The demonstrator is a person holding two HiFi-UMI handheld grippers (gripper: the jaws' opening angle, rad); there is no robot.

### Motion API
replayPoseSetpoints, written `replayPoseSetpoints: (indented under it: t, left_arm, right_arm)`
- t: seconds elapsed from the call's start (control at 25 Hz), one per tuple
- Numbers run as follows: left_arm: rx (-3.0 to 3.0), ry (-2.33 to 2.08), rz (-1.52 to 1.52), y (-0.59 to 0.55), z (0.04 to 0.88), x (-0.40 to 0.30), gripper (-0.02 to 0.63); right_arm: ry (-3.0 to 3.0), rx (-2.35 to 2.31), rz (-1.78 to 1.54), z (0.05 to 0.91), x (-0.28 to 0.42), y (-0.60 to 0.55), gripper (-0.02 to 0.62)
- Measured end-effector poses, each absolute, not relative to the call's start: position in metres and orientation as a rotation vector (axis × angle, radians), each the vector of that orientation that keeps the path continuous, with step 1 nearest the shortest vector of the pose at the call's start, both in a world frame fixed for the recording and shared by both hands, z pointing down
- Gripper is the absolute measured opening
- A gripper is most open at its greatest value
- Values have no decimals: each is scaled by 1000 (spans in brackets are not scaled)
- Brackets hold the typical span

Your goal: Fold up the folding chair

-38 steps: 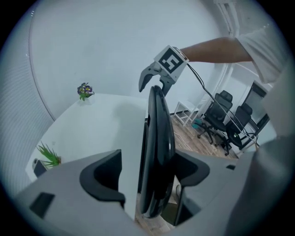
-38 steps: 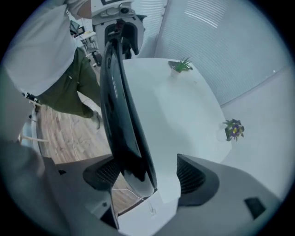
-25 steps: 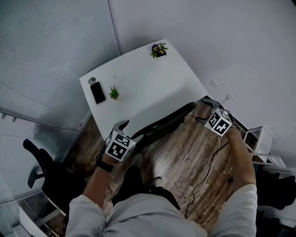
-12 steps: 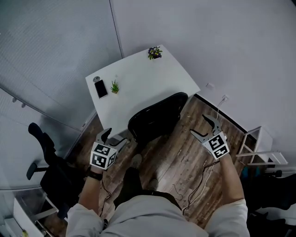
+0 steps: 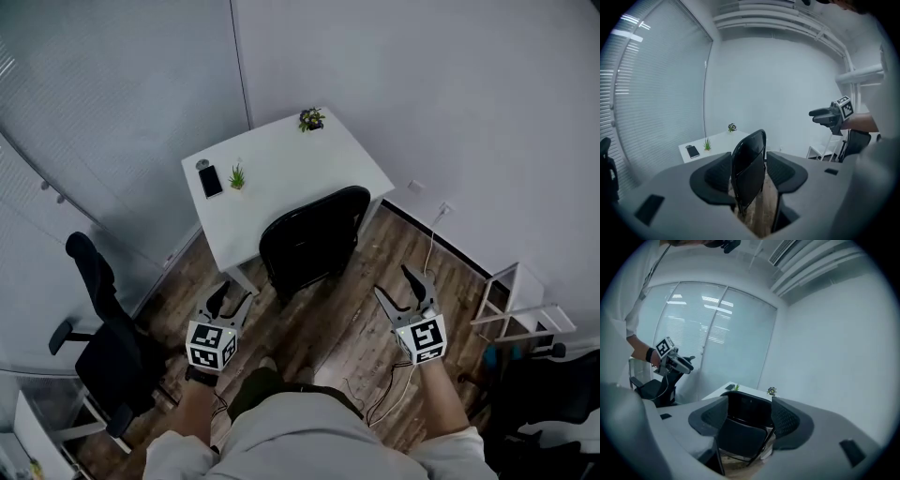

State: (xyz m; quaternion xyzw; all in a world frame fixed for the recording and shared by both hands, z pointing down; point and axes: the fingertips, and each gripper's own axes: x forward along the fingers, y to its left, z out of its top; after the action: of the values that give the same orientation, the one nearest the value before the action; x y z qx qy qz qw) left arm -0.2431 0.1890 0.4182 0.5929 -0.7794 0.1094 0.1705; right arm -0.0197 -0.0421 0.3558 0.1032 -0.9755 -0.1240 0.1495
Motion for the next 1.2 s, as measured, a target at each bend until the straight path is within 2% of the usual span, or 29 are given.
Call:
replayPoseSetpoints:
  t: [0.16, 0.28, 0.52, 0.68, 1.2]
  left_arm:
    - [1745, -2235, 325, 201, 406, -222, 220]
    - [1759, -2263, 314, 208, 401, -217, 173]
    - [1732, -2344, 256, 233, 390, -218, 39]
    - [1733, -2382, 224, 240, 378, -220, 8]
    - [1765, -2379, 233, 248, 372, -202, 6]
  right_arm:
    - [-2852, 391, -313, 346, -9, -8, 274]
    - [-2878, 451, -258, 347, -8, 14, 234]
    - [-2912, 653, -224, 339, 4, 44, 99]
    - [-2916, 764, -226, 331, 15, 45, 34]
    - [-2912, 822, -191, 333, 34, 54, 21]
